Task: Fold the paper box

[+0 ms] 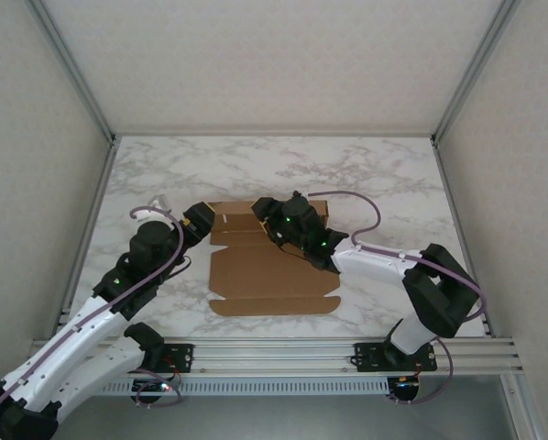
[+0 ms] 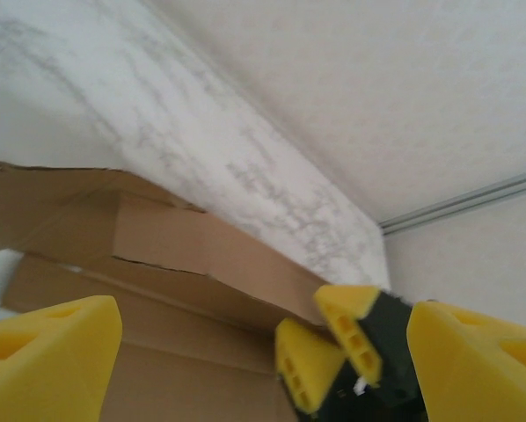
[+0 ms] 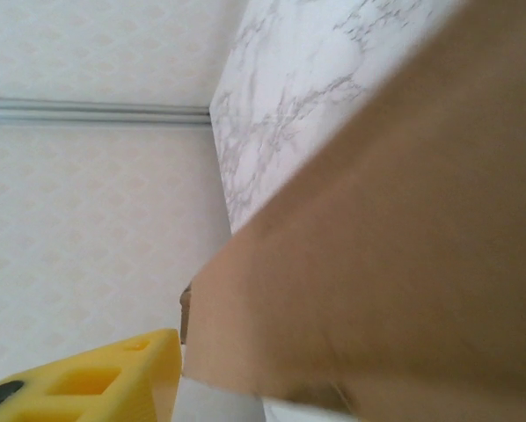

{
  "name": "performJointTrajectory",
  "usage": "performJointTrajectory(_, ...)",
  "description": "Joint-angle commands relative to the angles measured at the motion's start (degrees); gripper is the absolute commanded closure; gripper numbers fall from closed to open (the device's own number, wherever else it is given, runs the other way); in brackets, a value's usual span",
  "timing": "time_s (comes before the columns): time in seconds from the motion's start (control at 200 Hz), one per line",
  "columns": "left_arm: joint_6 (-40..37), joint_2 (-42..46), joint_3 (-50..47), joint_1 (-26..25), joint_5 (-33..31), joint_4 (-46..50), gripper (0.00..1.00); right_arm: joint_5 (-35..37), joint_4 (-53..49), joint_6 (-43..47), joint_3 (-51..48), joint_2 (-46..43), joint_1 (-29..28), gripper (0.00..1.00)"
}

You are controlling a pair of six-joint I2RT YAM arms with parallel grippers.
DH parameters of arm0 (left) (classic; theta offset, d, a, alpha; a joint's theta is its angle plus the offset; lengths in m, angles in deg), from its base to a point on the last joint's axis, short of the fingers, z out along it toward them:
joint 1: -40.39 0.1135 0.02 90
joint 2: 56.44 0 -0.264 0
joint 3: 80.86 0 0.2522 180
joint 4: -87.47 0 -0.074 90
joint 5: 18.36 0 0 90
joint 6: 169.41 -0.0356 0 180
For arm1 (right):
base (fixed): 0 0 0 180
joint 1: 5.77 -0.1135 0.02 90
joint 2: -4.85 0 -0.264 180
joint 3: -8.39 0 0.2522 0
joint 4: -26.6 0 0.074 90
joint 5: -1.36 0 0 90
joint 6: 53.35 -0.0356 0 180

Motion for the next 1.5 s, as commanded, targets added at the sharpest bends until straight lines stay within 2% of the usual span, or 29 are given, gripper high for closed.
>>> performJointTrajectory(0.0, -1.2, -0.5, -0.8, 1.3, 1.4, 0.7, 0.17, -1.1, 3.2, 1.9, 2.8, 2.2, -0.9, 0.48)
performJointTrajectory(0.22, -1.3, -1.0, 0.0, 2.2, -1.8, 2.5, 0.19, 1.4, 1.6, 3.3, 4.9, 4.5, -2.7, 0.54)
performJointTrajectory(0.431, -0.9, -1.0, 0.4, 3.3, -3.4, 4.2, 0.19, 6.4, -8.2, 10.8, 8.1, 4.6, -3.2, 0.74)
performJointTrajectory(0.796, -5.0, -5.9, 1.6, 6.8, -8.2, 5.4, 0.18, 9.6, -12.1, 15.2, 8.6, 7.6, -3.0, 0.81)
performJointTrajectory(0.951, -7.5, -9.5, 1.5, 7.0, -9.3, 2.6, 0.21, 8.6, -10.8, 15.3, 7.2, 7.6, -1.8, 0.82)
performJointTrajectory(1.031, -9.7, -11.2, 2.0, 7.0, -6.7, 1.5, 0.26, 7.4, -10.1, 14.6, 6.6, 7.1, -0.7, 0.82)
performJointTrajectory(1.157, -9.9, -11.0, 3.1, 6.8, 1.6, -1.3, 0.33, 5.3, -10.3, 14.5, 6.8, 6.5, 0.5, 0.82)
performJointTrajectory(1.217, -9.8, -11.1, 4.4, 6.8, 5.9, -2.6, 0.31, 4.4, -10.3, 14.3, 7.1, 6.6, 0.7, 0.82)
performJointTrajectory(1.357, -10.9, -17.0, 12.2, 7.2, 11.9, 0.9, 0.19, 3.1, -10.2, 13.8, 7.3, 6.8, 0.9, 0.81)
performJointTrajectory(1.492, -10.4, -25.1, 16.3, 8.5, 21.3, 1.7, 0.17, 2.3, -10.2, 13.4, 7.2, 6.4, 1.3, 0.81)
